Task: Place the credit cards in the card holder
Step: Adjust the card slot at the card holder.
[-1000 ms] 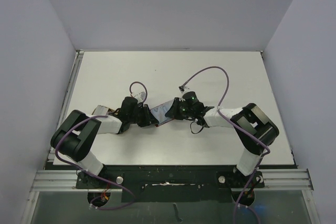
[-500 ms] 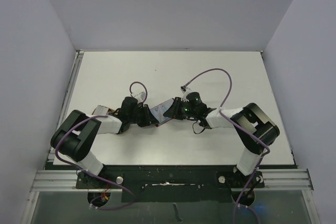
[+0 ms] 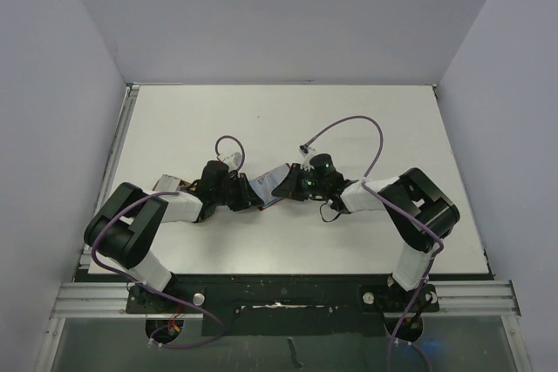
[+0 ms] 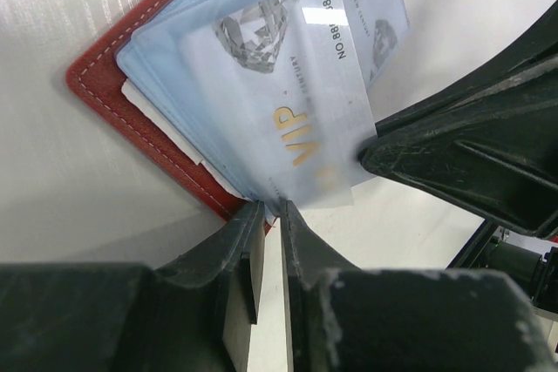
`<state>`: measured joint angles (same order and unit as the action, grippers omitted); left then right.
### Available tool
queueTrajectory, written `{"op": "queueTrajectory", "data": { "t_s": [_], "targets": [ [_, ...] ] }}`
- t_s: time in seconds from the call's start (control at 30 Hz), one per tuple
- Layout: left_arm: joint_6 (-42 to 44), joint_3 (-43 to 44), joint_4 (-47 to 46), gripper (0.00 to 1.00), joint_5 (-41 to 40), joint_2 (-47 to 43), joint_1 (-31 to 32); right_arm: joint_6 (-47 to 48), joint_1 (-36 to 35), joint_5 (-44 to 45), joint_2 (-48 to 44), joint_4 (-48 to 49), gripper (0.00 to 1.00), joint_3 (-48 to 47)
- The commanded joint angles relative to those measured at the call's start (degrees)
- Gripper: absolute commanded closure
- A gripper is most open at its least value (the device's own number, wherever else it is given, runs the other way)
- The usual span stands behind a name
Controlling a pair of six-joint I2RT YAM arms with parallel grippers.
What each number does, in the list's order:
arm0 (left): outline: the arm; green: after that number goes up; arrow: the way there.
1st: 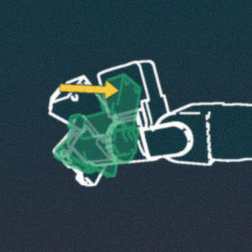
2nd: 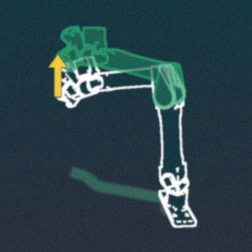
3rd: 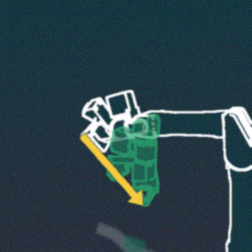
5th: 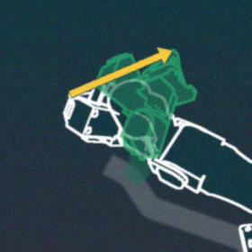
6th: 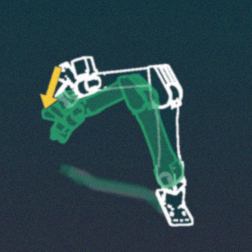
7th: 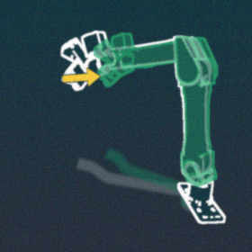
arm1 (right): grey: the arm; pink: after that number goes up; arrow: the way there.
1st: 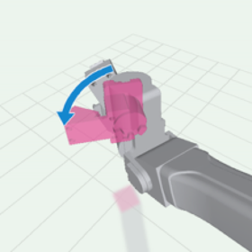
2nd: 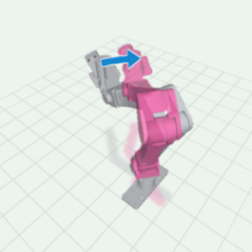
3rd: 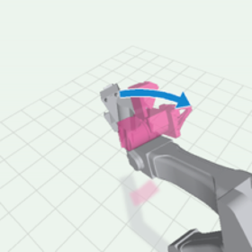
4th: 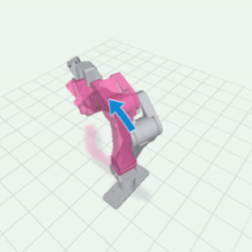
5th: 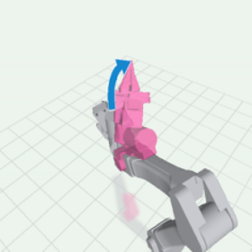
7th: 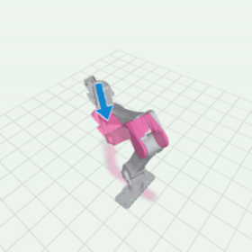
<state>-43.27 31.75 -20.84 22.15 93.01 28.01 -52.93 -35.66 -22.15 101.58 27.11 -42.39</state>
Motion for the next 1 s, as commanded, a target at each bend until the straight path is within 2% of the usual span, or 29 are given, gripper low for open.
{"op": "queueTrajectory", "data": {
  "t_s": [0.0, 0.1, 0.43, 0.97],
  "targets": [
    [0.68, 0.35, -1.01, 0.87, 0.40, -0.44, 0.18, 1.58, 1.10, -0.46, -0.40, 2.24, 0.97, -1.09],
    [0.70, 0.51, 0.48, 0.82, -0.60, -1.32, 0.16, 3.84, 2.45, -1.53, 0.76, -1.52, 1.00, -2.86],
    [1.85, 3.15, 6.08, 0.70, -5.59, -3.25, -1.25, 6.72, 3.40, -5.01, 2.77, -4.31, 1.00, -5.40],
    [1.83, 3.00, 5.67, 0.67, -12.38, -5.87, -2.17, 6.74, 4.06, -6.85, 4.43, -5.59, 1.00, -7.19]
  ]
}}
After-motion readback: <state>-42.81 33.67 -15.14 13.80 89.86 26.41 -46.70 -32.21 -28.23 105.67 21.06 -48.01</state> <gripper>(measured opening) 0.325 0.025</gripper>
